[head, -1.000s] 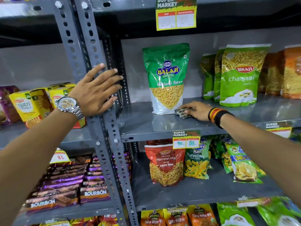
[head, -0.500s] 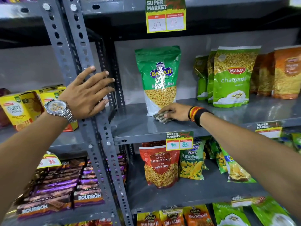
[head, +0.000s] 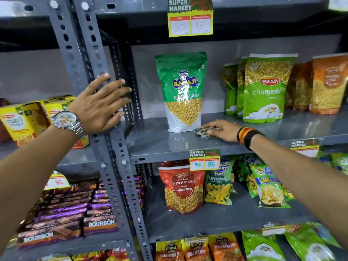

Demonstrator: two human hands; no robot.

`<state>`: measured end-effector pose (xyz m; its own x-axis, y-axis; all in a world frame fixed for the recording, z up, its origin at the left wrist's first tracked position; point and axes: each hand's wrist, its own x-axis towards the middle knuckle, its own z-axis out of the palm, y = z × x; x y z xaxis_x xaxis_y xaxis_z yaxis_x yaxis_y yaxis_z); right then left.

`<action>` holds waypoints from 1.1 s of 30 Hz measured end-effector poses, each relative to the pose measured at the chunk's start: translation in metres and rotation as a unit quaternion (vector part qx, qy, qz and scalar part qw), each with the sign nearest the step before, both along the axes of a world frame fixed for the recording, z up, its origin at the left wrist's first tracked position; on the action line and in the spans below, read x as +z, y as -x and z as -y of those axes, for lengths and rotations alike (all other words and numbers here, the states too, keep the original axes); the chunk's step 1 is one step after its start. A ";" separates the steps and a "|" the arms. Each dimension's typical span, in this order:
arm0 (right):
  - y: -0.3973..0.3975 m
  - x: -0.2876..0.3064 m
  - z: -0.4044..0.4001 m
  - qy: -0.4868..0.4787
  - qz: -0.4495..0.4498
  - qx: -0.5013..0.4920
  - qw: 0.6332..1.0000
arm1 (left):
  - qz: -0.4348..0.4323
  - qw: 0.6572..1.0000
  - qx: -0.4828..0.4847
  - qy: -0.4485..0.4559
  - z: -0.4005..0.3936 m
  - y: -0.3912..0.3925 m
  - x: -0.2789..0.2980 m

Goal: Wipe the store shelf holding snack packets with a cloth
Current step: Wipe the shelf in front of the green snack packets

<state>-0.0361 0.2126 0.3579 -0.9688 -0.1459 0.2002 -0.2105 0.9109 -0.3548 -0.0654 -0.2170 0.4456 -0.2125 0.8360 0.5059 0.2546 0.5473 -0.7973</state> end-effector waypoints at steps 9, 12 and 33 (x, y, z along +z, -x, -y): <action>-0.068 0.021 -0.036 0.059 0.037 0.091 0.993 | 0.098 0.995 -0.029 -0.011 -0.043 -0.018 -0.030; -0.045 0.030 -0.056 0.100 0.004 0.040 0.994 | 0.183 0.978 -0.103 0.009 -0.103 -0.025 -0.070; -0.042 0.034 -0.117 0.118 -0.035 0.100 0.987 | 0.404 0.912 -0.067 -0.002 -0.200 -0.015 -0.123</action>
